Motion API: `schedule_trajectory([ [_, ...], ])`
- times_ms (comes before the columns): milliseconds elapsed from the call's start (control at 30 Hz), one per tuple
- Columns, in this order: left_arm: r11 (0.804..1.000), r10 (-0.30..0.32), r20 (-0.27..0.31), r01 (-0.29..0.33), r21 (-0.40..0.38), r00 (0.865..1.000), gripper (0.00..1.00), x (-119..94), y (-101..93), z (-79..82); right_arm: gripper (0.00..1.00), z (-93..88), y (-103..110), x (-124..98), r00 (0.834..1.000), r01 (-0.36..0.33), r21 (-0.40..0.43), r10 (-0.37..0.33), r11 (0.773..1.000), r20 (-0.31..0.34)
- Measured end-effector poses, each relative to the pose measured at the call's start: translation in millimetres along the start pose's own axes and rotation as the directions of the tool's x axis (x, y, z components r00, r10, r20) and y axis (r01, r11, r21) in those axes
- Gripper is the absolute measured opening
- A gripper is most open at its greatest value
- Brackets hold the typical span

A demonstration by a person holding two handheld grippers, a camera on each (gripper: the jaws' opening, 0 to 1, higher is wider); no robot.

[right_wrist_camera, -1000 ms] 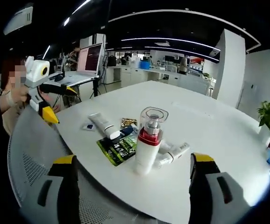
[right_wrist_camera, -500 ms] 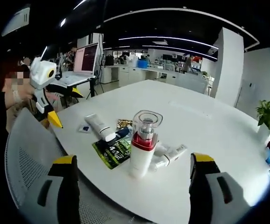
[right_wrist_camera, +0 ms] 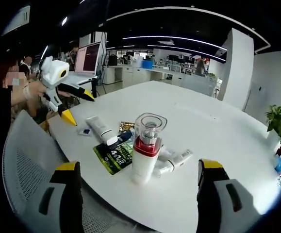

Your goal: Arrange the skincare products in the storage area until every visible bottle or jar stands upright without overlapping.

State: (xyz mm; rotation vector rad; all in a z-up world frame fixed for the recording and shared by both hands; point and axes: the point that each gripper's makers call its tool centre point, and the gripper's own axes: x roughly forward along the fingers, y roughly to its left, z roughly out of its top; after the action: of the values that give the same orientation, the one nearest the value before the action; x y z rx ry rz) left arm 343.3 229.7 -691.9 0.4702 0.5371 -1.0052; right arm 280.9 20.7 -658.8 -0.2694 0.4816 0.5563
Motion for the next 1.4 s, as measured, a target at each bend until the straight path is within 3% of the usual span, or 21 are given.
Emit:
schedule_trajectory([
  [200, 0.993, -0.043, -0.057, 0.048, 0.108, 0.997, 0.65, 18, 3.4, -4.9, 1.00, -1.8, -1, 1, 1.000, 0.008, 0.006, -0.008, 1.000, -0.012],
  [300, 0.975, 0.000, -0.145, 0.033, 0.222, 0.989, 0.71, 30, 19.0, -18.8, 1.00, -2.3, 0, 2, 1.000, 0.010, 0.005, -0.010, 1.000, -0.019],
  [533, 0.960, -0.083, -0.195, 0.131, 0.246, 0.977, 0.60, 45, 16.8, -23.3, 1.00, -3.6, 1, 5, 0.999, 0.008, 0.000, -0.008, 1.000, -0.042],
  [767, 0.940, -0.137, -0.278, 0.213, 0.266, 0.951, 0.51, 54, 17.9, -31.6, 1.00, 1.0, -2, 8, 0.999, 0.003, -0.016, -0.003, 1.000, -0.044],
  [867, 0.918, -0.161, -0.318, 0.260, 0.300, 0.934, 0.49, 58, 15.9, -37.0, 1.00, 0.2, -3, 9, 0.999, -0.005, -0.012, 0.004, 1.000, -0.044],
  [1033, 0.899, -0.205, -0.349, 0.317, 0.303, 0.914, 0.41, 65, 13.2, -41.3, 1.00, -0.7, -5, 10, 0.999, -0.010, -0.015, 0.009, 1.000, -0.050],
  [1133, 0.872, -0.244, -0.383, 0.375, 0.315, 0.891, 0.43, 67, 7.7, -45.4, 1.00, -0.6, -6, 10, 0.998, -0.016, -0.020, 0.015, 1.000, -0.054],
  [1233, 0.859, -0.249, -0.393, 0.390, 0.333, 0.885, 0.42, 71, 7.4, -46.2, 1.00, -1.1, -7, 12, 0.998, -0.016, -0.018, 0.015, 1.000, -0.057],
  [1400, 0.844, -0.259, -0.431, 0.420, 0.333, 0.864, 0.37, 74, 6.3, -53.2, 1.00, -1.3, -9, 15, 0.998, -0.018, -0.016, 0.017, 1.000, -0.063],
])
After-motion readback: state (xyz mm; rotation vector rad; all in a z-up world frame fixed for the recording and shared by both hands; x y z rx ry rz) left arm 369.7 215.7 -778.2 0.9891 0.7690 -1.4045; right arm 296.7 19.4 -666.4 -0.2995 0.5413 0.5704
